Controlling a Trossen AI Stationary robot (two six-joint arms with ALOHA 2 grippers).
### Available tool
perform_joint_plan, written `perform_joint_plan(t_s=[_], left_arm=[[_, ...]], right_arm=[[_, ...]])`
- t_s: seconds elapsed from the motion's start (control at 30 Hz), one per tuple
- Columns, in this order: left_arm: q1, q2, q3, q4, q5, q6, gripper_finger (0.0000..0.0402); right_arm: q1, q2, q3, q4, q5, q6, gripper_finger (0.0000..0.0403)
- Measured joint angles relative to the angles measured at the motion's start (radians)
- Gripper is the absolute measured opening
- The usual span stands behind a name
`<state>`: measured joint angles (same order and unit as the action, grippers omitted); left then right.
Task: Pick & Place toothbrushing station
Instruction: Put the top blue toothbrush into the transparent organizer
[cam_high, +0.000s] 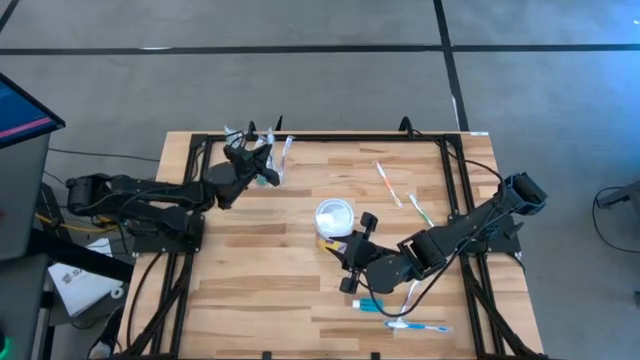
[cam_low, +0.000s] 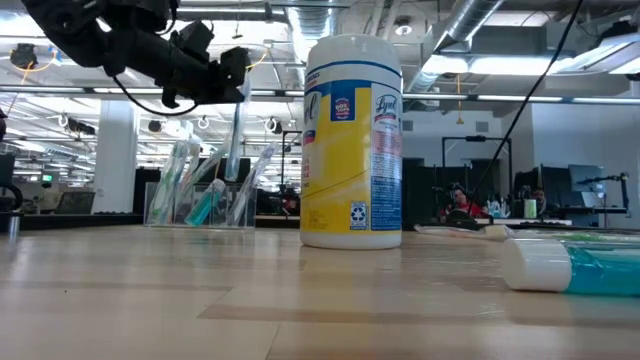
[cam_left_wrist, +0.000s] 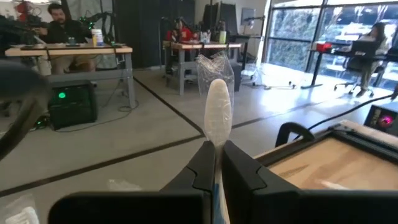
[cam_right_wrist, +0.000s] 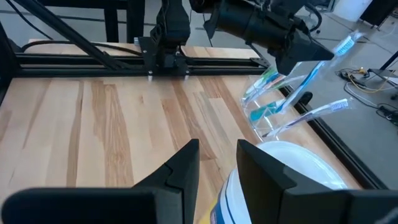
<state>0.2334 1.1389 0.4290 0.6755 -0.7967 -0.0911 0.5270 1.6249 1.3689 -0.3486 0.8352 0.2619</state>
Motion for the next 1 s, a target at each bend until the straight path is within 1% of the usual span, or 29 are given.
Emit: perform_joint_plan(t_s=[0.5, 1.0], left_arm=[[0.059, 0.126, 0.000, 0.028, -0.002, -0.054, 0.0005], [0.060, 0.254, 0.000, 0.047, 0.012, -0.122, 0.0007]], right_arm=[[0.000, 0.000, 0.000, -0.043, 0.000, 0.000, 0.0098], [-0.020, 0.000, 0.000, -0.090, 0.000, 0.000, 0.0098]])
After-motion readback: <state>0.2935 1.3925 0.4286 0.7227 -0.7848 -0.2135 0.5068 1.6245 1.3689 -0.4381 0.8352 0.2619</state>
